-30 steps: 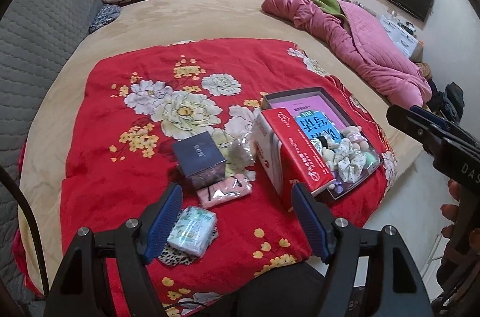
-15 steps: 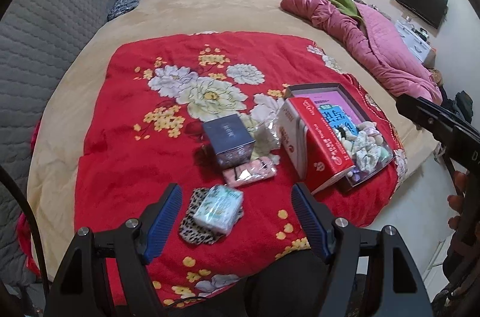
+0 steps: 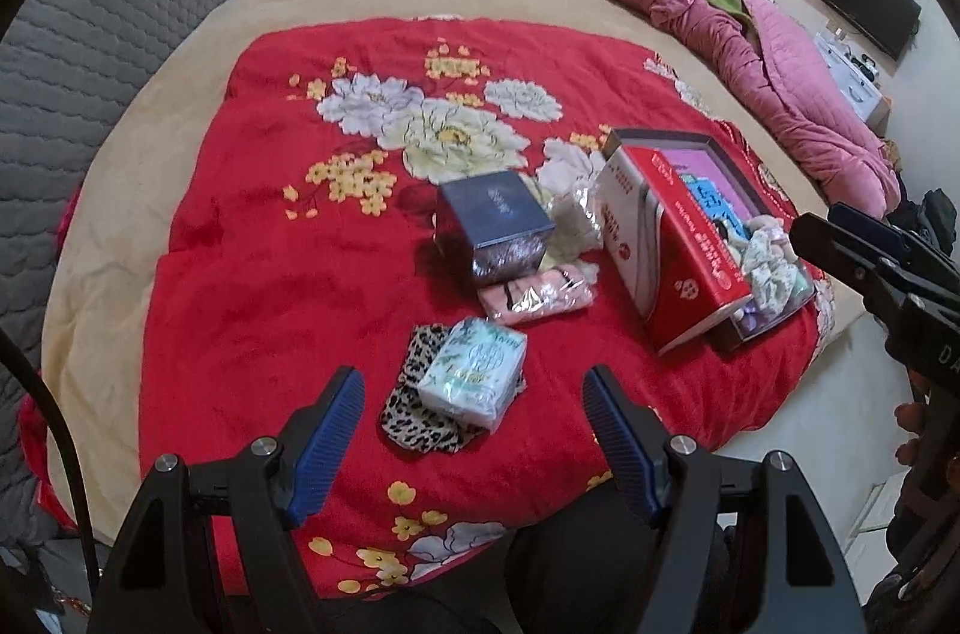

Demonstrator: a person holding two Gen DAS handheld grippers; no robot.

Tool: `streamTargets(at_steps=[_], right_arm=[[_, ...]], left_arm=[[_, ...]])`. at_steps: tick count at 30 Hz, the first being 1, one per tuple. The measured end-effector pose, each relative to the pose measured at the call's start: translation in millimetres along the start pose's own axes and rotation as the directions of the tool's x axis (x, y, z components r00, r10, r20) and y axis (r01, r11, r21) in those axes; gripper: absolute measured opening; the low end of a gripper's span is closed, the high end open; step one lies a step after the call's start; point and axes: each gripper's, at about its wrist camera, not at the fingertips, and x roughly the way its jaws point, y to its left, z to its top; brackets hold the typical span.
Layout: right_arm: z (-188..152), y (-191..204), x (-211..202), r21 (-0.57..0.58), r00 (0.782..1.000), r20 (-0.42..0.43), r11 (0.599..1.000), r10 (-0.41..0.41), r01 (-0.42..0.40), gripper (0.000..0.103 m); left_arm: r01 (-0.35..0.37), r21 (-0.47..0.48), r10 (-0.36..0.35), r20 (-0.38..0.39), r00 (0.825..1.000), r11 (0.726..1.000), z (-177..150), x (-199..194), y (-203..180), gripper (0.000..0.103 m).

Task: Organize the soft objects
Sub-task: 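Move both tools back toward the items beside the red tissue box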

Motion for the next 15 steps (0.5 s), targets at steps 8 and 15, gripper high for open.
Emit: streamTargets(at_steps=[8,15], right_arm=[[-13.9,6.7,20.8,-0.024,0.998,-0.057,0.999,0.024,-0.025,0.077],[-23.4,11.8,36.4,-0.032,0.994,-0.097,0.998,0.043,-0.046,0.077]], left_arm=[[0.001,0.0,-0.001,-0.061,0.998,1.0,-16.1,21.1,8.0,0.074],[0.016,-0.006,-0.017,-0.108,0.994,1.0,-24.7,41.9,11.9,0.074]])
